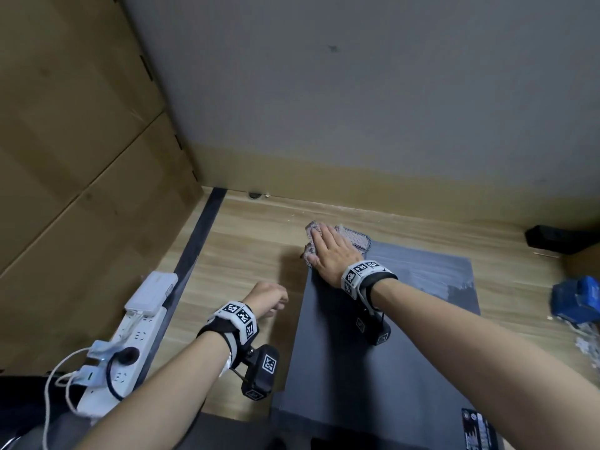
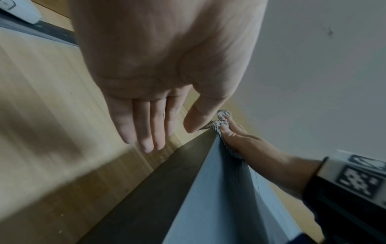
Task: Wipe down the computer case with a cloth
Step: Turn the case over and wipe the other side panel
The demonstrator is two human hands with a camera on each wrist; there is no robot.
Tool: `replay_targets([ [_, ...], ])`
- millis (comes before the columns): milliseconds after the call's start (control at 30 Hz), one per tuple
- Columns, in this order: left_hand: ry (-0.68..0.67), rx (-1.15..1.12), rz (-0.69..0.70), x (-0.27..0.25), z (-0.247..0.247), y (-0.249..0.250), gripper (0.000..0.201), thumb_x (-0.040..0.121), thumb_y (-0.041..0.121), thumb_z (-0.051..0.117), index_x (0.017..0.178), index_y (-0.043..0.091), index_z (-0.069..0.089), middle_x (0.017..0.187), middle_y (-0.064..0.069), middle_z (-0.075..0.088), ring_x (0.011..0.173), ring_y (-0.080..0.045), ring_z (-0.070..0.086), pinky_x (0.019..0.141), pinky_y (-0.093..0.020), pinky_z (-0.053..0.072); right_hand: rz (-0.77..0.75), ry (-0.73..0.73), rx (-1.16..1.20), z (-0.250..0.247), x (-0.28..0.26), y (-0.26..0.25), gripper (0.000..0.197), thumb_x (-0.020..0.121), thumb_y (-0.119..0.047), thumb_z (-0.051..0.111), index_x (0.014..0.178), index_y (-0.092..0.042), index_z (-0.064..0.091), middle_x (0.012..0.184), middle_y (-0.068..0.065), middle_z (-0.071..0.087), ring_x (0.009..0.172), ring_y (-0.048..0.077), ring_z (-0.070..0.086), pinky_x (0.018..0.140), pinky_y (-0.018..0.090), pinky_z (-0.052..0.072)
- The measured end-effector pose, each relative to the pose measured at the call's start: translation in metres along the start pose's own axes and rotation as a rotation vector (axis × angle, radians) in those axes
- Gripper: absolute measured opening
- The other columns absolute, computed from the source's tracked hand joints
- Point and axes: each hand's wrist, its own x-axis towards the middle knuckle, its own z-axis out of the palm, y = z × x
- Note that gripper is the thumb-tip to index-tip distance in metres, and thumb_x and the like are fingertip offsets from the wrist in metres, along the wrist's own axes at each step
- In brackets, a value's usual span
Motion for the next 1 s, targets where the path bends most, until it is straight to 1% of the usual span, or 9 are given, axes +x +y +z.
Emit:
replay_targets([
  [133,-0.097,0.034,0.024,0.000,0.012,0.003,0.045,0.085,0.027,0.072,0.125,0.012,0.058,0.109,-0.007,0.068,0.097,-0.015,0.064,0.084,-0.029,0.049,0.009,0.023,0.006,-0.001,0.005,0.003,0.066,0.104,-0.049,0.014,0.158,-0.012,0.003,0.166,0.011,-0.001,0.153,0.026,0.000,0.124,0.042,0.001],
  [333,-0.047,0.192,0.101,0.002,0.031,0.016,0.074,0.085,0.041,0.072,0.141,0.003,0.044,0.140,-0.010,0.052,0.124,-0.023,0.054,0.105,-0.034,0.042,0.116,0.038,0.080,0.005,-0.027,0.033,0.064,0.104,-0.047,0.014,0.158,-0.016,-0.003,0.166,0.007,-0.007,0.153,0.022,-0.006,0.124,0.039,0.001],
  [400,-0.022,0.234,0.125,0.003,0.035,0.025,0.064,0.086,0.045,0.068,0.135,0.007,0.050,0.133,-0.009,0.055,0.120,-0.025,0.056,0.103,-0.038,0.045,0.193,0.035,0.108,0.007,-0.047,0.054,0.064,0.104,-0.047,0.014,0.158,-0.017,-0.004,0.166,0.007,-0.009,0.153,0.022,-0.008,0.124,0.039,0.000],
  [467,0.006,0.268,0.155,0.004,0.038,0.034,0.029,0.089,0.043,0.064,0.100,0.018,0.058,0.106,-0.005,0.061,0.105,-0.026,0.059,0.094,-0.034,0.048,0.265,0.028,0.115,0.009,-0.067,0.078,0.064,0.104,-0.046,0.013,0.158,-0.016,-0.006,0.165,0.007,-0.011,0.152,0.022,-0.010,0.124,0.038,-0.001],
  [533,0.034,0.287,0.186,0.004,0.043,0.045,0.026,0.090,0.041,0.062,0.078,0.021,0.050,0.089,-0.002,0.061,0.091,-0.025,0.061,0.085,-0.032,0.047,0.328,0.018,0.121,0.015,-0.086,0.104,0.065,0.104,-0.048,0.012,0.157,-0.016,-0.007,0.165,0.008,-0.013,0.152,0.022,-0.011,0.124,0.038,-0.002],
  [667,0.051,0.295,0.183,0.005,0.049,0.065,0.024,0.089,0.038,0.061,0.077,0.018,0.056,0.079,0.000,0.064,0.082,-0.026,0.063,0.077,-0.031,0.049,0.451,0.033,0.138,0.025,-0.119,0.151,0.066,0.104,-0.047,0.016,0.158,-0.014,-0.004,0.165,0.010,-0.009,0.153,0.024,-0.009,0.125,0.040,0.001],
  [800,0.086,0.330,0.156,0.018,0.056,0.074,0.049,0.079,0.052,0.062,0.105,0.010,0.065,0.102,-0.006,0.069,0.093,-0.029,0.066,0.090,-0.038,0.053,0.545,0.034,0.138,0.026,-0.146,0.180,0.064,0.105,-0.042,0.020,0.158,-0.010,-0.001,0.165,0.013,-0.006,0.153,0.025,-0.006,0.123,0.038,-0.006],
  [900,0.091,0.357,0.150,0.023,0.060,0.077,0.036,0.085,0.044,0.065,0.103,0.012,0.065,0.101,-0.005,0.068,0.097,-0.030,0.065,0.091,-0.036,0.052,0.574,0.049,0.203,0.025,-0.156,0.190,0.064,0.106,-0.038,0.023,0.157,-0.008,0.000,0.165,0.015,-0.006,0.153,0.027,-0.006,0.124,0.039,-0.003],
  [1000,0.116,0.355,0.129,0.031,0.059,0.076,0.053,0.073,0.050,0.070,0.111,0.013,0.067,0.106,-0.005,0.071,0.095,-0.030,0.067,0.091,-0.040,0.053,0.581,0.055,0.236,0.025,-0.159,0.190,0.064,0.106,-0.037,0.023,0.157,-0.007,-0.001,0.165,0.015,-0.007,0.153,0.028,-0.006,0.124,0.038,-0.003],
])
